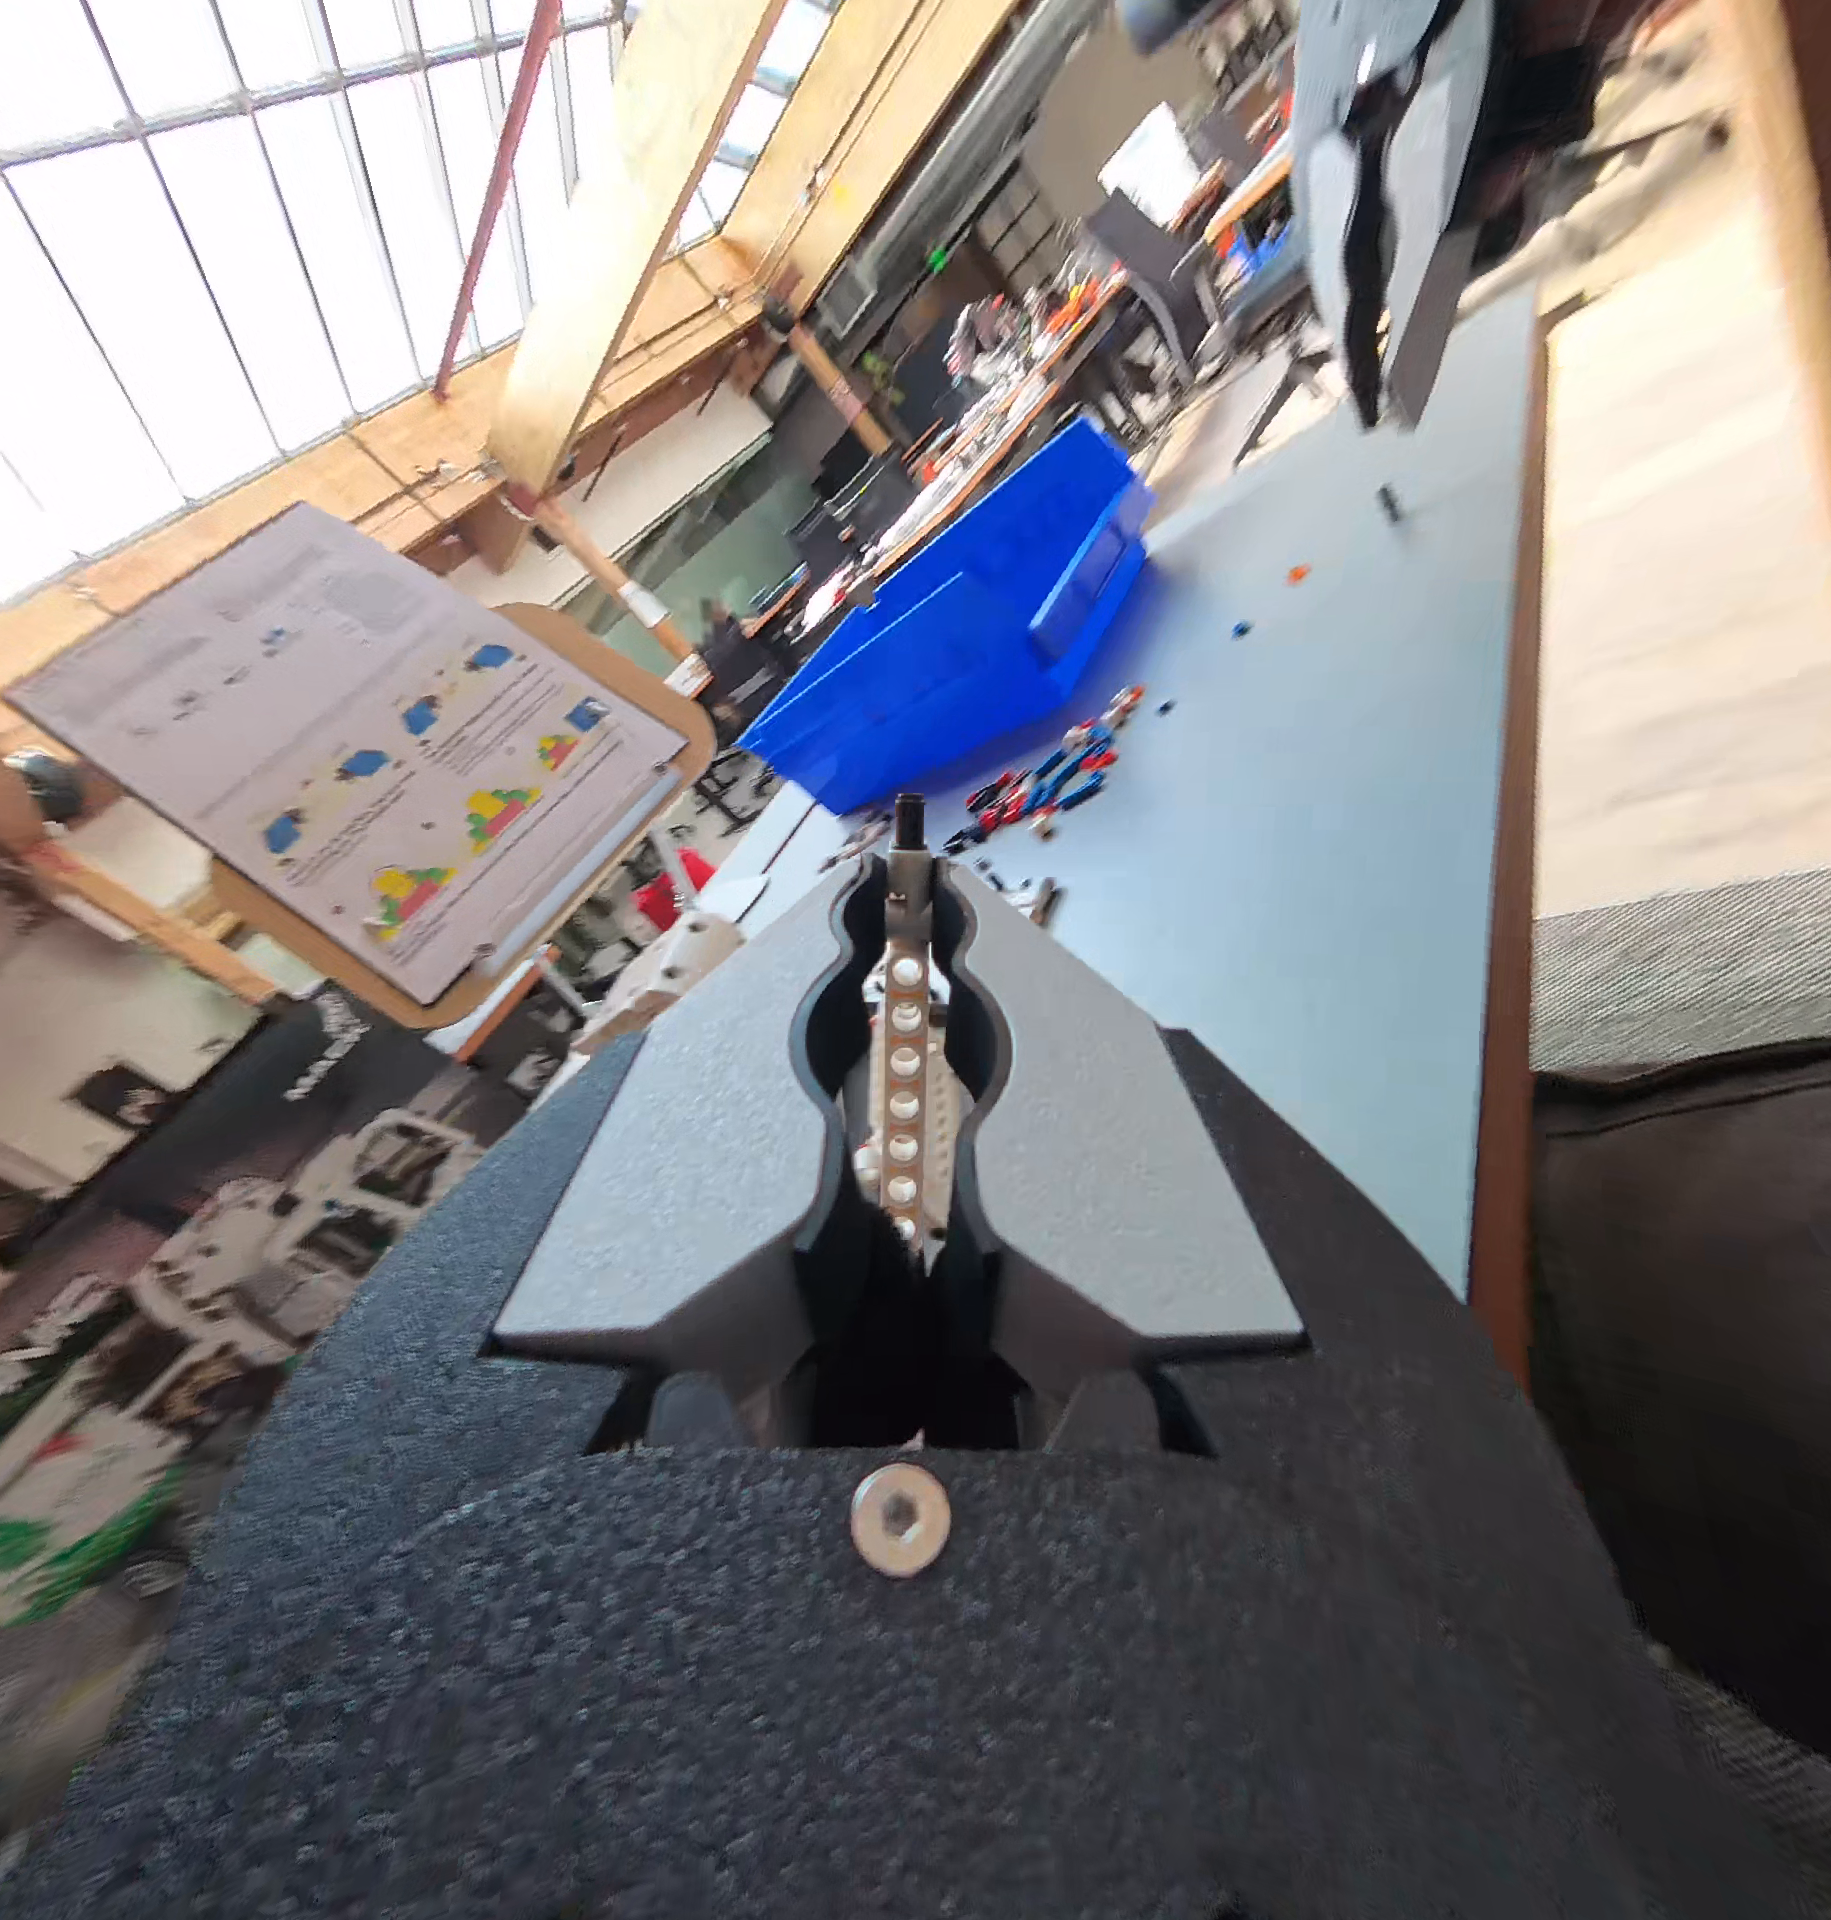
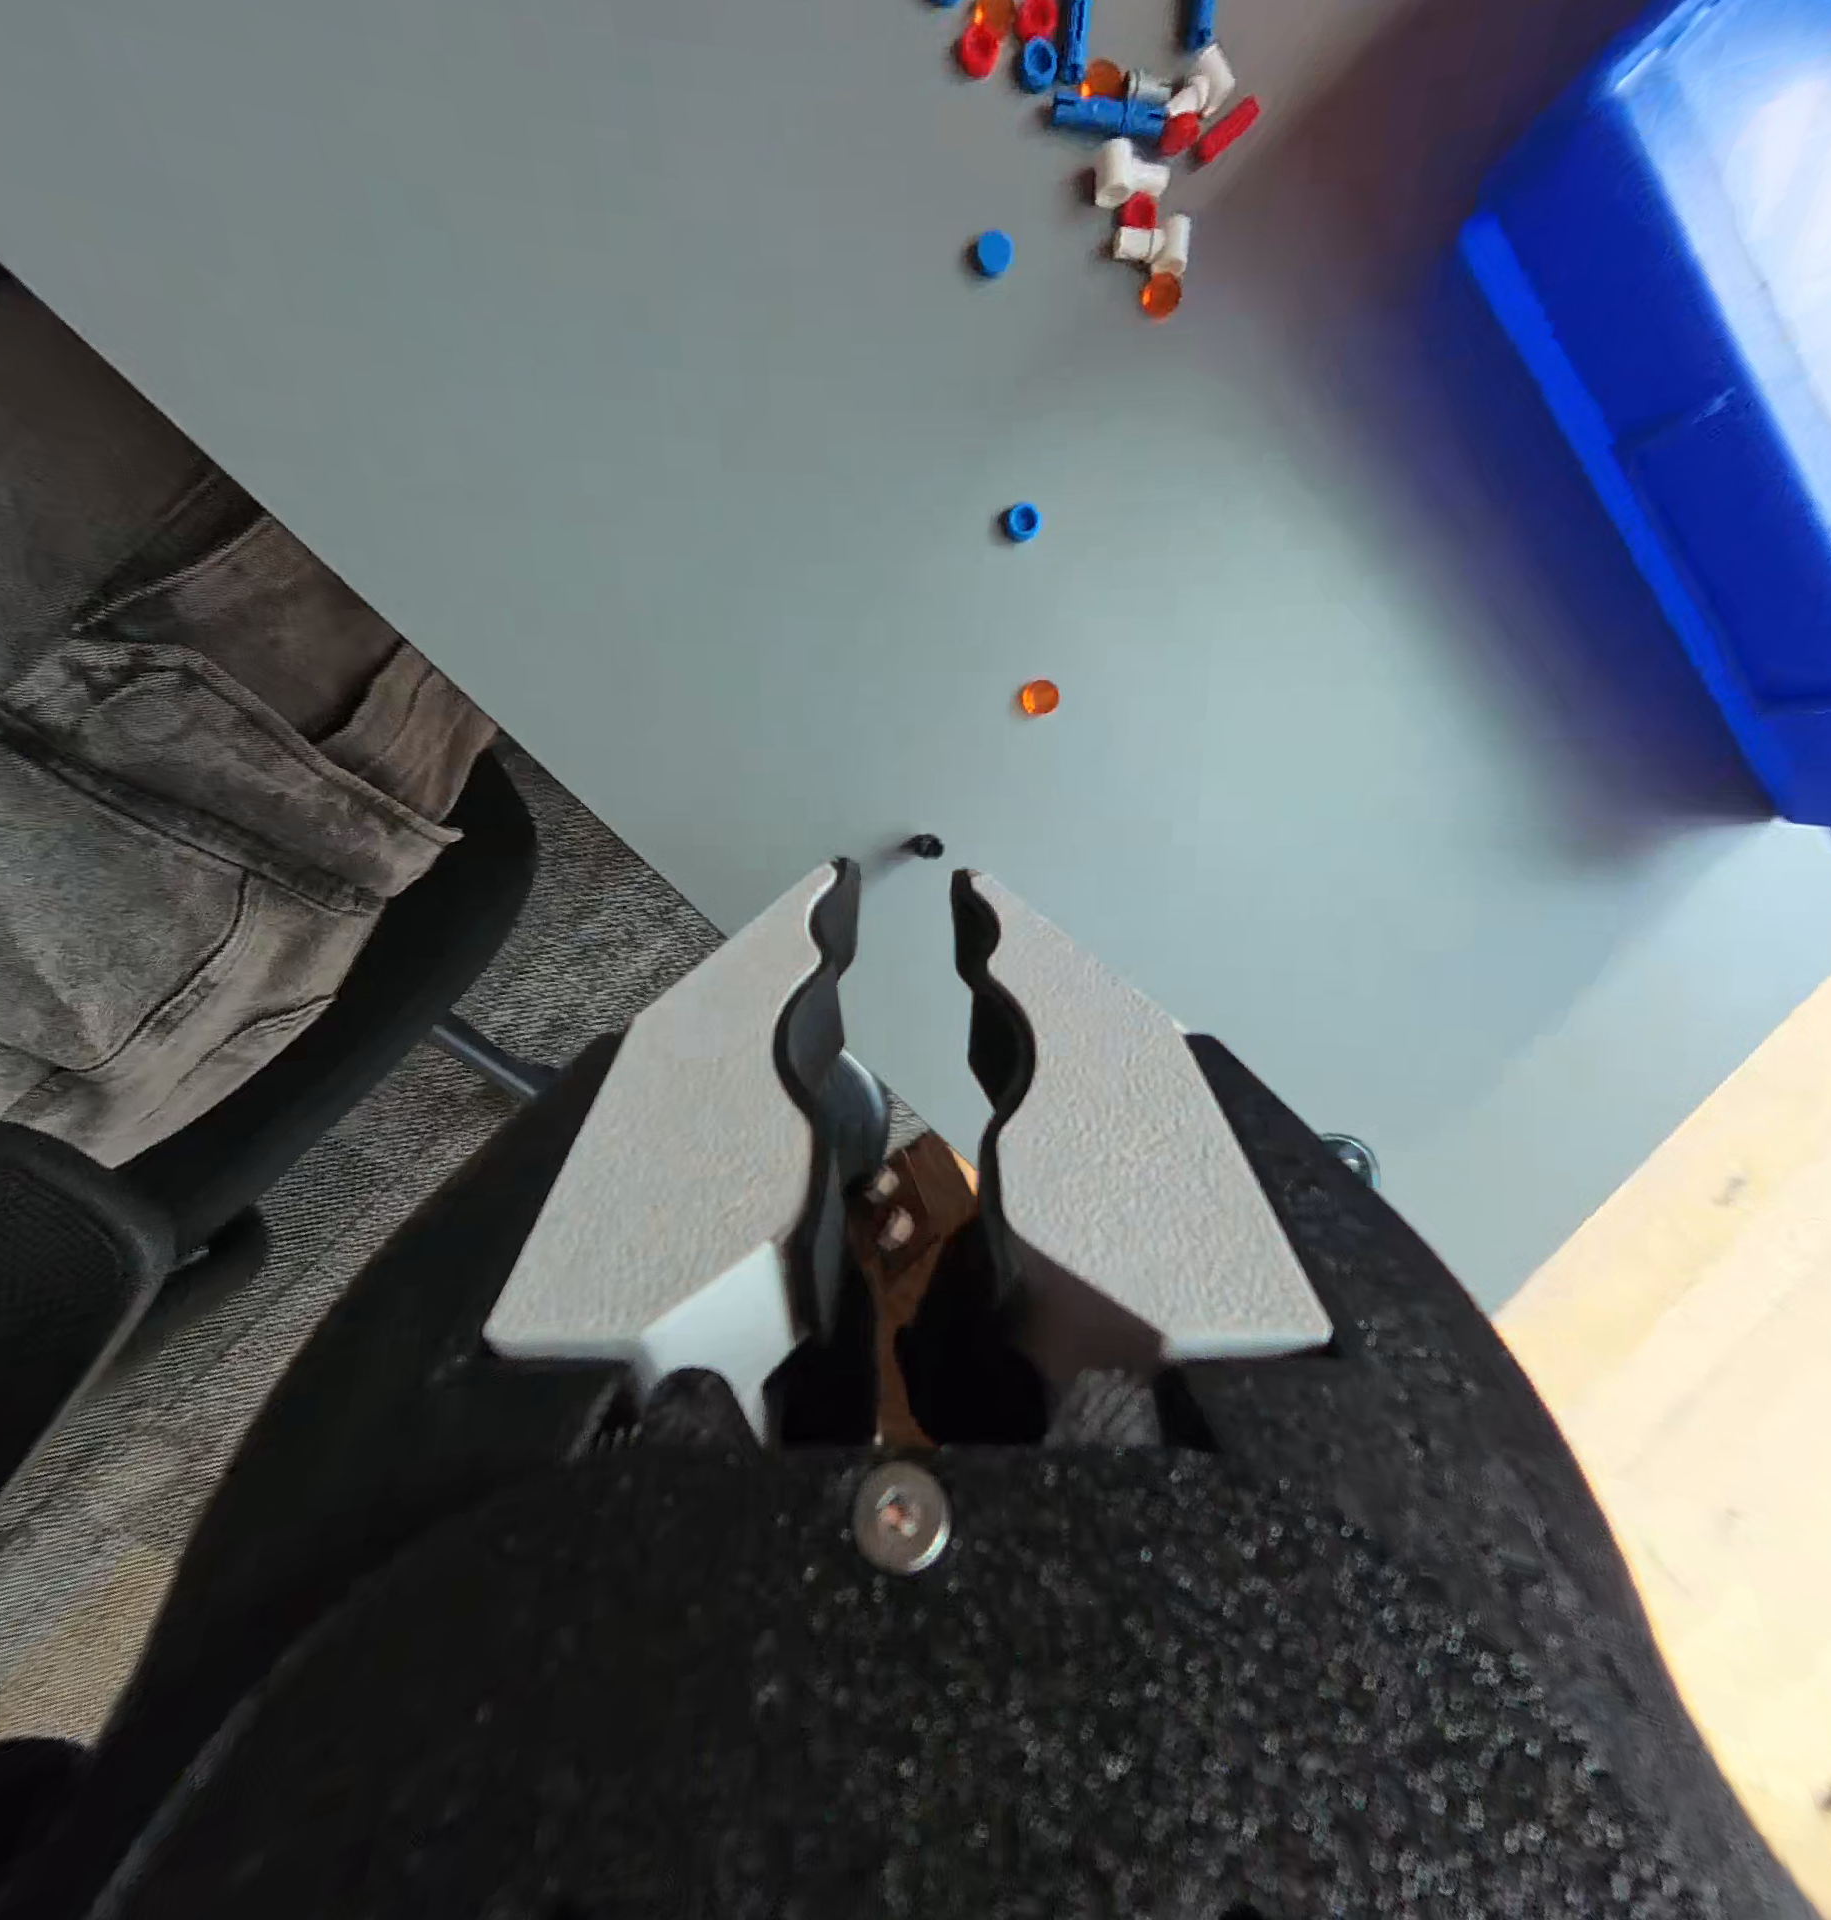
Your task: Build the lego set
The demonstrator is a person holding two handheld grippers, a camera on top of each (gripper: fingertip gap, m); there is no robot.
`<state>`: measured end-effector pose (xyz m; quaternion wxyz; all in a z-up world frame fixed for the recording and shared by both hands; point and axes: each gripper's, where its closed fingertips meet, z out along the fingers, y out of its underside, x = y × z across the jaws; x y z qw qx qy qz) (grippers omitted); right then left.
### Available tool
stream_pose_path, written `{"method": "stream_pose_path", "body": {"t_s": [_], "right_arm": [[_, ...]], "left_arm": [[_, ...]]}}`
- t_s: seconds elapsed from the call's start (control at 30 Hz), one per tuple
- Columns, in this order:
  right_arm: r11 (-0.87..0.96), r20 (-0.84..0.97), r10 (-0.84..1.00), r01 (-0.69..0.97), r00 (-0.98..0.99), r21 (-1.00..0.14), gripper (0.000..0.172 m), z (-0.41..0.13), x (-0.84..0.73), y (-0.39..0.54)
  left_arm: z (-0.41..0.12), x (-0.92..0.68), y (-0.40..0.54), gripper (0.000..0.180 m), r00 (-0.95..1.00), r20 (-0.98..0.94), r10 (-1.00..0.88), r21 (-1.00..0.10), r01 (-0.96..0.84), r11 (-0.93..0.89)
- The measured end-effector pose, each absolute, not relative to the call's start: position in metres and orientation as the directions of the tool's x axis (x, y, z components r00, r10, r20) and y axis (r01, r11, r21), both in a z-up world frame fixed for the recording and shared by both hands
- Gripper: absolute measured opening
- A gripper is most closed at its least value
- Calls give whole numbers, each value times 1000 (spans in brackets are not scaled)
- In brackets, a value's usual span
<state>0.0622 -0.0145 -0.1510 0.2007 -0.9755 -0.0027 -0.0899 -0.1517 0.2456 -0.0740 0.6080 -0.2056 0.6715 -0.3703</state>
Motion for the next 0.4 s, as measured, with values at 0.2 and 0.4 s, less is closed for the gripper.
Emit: {"method": "stream_pose_path", "body": {"t_s": [0.2,0.4], "right_arm": [[-926,111,12,53,994,-373,18,-169,67,-10],[-935,80,38,64,996,-348,15,-179,72,-12]], "left_arm": [[-76,-147,241,6,-282,-509,-813,-861,165,482],[-75,-144,248,6,-314,-428,-847,-904,144,403]]}}
